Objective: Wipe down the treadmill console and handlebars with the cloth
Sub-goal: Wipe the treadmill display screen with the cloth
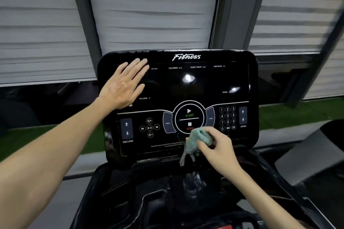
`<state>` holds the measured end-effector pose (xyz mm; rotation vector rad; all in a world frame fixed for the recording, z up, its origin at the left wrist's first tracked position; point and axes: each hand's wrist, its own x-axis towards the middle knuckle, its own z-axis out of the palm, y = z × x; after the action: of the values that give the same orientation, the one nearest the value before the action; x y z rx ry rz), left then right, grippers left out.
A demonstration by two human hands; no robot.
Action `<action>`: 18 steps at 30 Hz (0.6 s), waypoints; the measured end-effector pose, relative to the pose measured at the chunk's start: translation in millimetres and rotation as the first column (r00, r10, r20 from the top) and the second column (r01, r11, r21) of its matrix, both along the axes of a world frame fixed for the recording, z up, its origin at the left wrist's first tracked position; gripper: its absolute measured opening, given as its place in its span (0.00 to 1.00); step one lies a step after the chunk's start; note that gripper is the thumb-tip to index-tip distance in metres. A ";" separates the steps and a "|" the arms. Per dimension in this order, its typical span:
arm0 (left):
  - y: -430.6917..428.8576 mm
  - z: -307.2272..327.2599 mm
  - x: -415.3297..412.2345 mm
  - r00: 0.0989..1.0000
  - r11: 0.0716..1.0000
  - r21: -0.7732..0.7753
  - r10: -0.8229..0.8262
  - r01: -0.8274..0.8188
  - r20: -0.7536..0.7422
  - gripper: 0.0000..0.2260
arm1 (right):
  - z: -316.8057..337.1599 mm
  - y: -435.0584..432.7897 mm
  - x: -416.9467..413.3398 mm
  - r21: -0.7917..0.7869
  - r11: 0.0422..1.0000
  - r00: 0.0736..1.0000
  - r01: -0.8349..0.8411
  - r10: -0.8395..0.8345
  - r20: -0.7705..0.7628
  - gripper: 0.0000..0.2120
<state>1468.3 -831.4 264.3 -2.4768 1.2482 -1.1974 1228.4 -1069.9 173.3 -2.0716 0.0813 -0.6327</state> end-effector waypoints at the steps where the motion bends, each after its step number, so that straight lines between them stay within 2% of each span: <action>1: 0.1 -0.5 0.1 1.000 1.000 0.000 -0.001 0.001 0.003 0.26 | -4.1 10.0 1.5 -0.118 0.993 0.998 -0.013 0.021 0.065 0.15; 3: 0.4 -0.7 0.5 1.000 1.000 0.004 -0.002 0.002 0.010 0.26 | -20.2 31.2 7.0 -0.358 0.929 0.987 -0.090 0.133 0.096 0.18; 4: 0.7 -0.6 0.8 1.000 1.000 0.005 -0.001 0.001 0.013 0.26 | -31.4 41.1 9.3 -0.441 0.884 0.980 -0.155 0.195 0.045 0.17; 6: 1.0 -1.2 1.5 1.000 1.000 0.003 -0.002 0.002 0.020 0.26 | -55.6 56.7 10.8 -0.518 0.819 0.968 -0.247 0.236 -0.089 0.15; 8: 1.2 -2.3 2.4 1.000 1.000 0.001 -0.002 0.002 0.032 0.26 | -73.7 65.7 9.6 -0.573 0.784 0.971 -0.240 0.203 -0.128 0.14; 11: 1.2 -2.8 3.2 0.999 1.000 0.000 -0.002 0.002 0.042 0.26 | -75.2 72.3 12.4 -0.545 0.827 0.990 -0.140 0.137 -0.045 0.10; 13: 1.0 -3.1 3.0 0.999 1.000 0.002 0.001 -0.002 0.044 0.26 | -61.4 79.7 18.8 -0.408 0.912 0.999 -0.044 0.053 0.011 0.07; 15: 0.8 -2.5 3.2 0.999 1.000 0.004 0.005 -0.005 0.042 0.26 | -50.1 91.4 27.6 -0.312 0.950 1.000 -0.011 0.020 0.025 0.06; 18: 1.7 -2.6 3.1 0.999 1.000 0.009 0.008 -0.008 0.039 0.26 | -50.3 113.5 39.0 -0.452 0.883 0.991 -0.125 0.129 -0.022 0.08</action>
<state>1471.4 -829.7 261.7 -2.4373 1.2301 -1.2301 1267.4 -956.4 123.0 -2.4995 -0.2289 -0.6211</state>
